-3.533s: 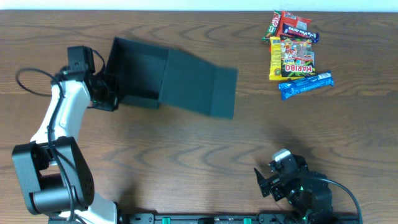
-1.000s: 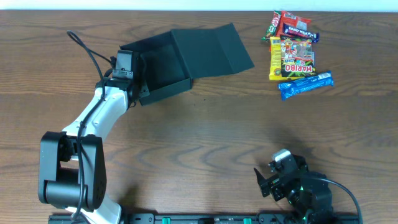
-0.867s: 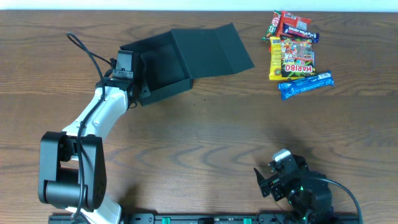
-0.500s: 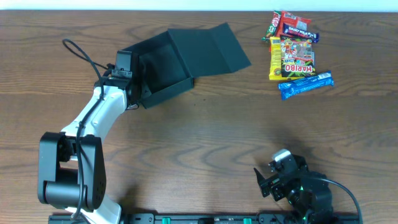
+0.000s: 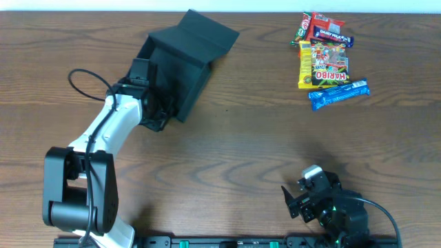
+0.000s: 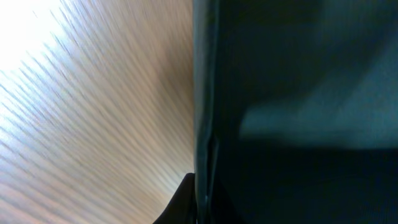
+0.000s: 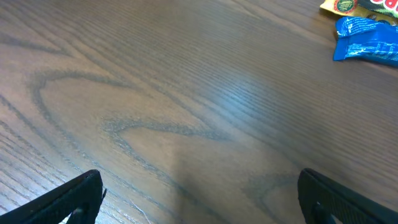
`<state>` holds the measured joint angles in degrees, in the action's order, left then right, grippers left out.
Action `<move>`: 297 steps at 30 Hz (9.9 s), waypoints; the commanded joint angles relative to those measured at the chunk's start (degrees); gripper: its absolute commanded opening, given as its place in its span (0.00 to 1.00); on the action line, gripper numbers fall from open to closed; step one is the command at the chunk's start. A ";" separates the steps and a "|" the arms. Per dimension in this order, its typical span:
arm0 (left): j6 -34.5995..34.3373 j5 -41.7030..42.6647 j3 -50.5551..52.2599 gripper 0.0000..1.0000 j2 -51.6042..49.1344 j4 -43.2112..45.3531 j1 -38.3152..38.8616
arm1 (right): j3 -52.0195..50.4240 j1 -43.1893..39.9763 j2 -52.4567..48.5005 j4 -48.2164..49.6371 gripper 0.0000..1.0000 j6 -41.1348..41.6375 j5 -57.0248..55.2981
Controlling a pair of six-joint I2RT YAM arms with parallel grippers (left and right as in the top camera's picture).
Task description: Pack container
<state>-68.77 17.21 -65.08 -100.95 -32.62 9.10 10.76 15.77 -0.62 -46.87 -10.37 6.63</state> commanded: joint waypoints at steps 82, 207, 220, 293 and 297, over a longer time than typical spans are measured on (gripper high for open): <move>77.31 -10.95 0.20 0.49 -1.92 12.79 6.99 | -0.26 -0.48 0.31 -0.11 0.99 0.66 0.24; 70.86 -4.26 0.20 0.96 21.88 3.39 7.04 | 90.14 -20.09 -120.24 9.86 0.99 19.26 -13.27; 70.05 -4.90 0.20 0.95 21.88 6.16 6.99 | 91.34 -20.98 -127.71 11.63 0.99 12.85 -9.16; 68.78 -16.13 0.20 0.95 21.88 11.45 -11.02 | 103.06 22.03 -125.92 -1.84 0.99 53.22 -2.71; 68.78 -16.09 0.20 0.95 21.88 11.45 -11.02 | 103.06 21.11 -125.74 -2.97 0.69 48.43 -1.53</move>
<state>0.23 1.48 -65.21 -78.87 -21.04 -1.67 112.60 37.74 -127.13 -48.84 41.89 3.90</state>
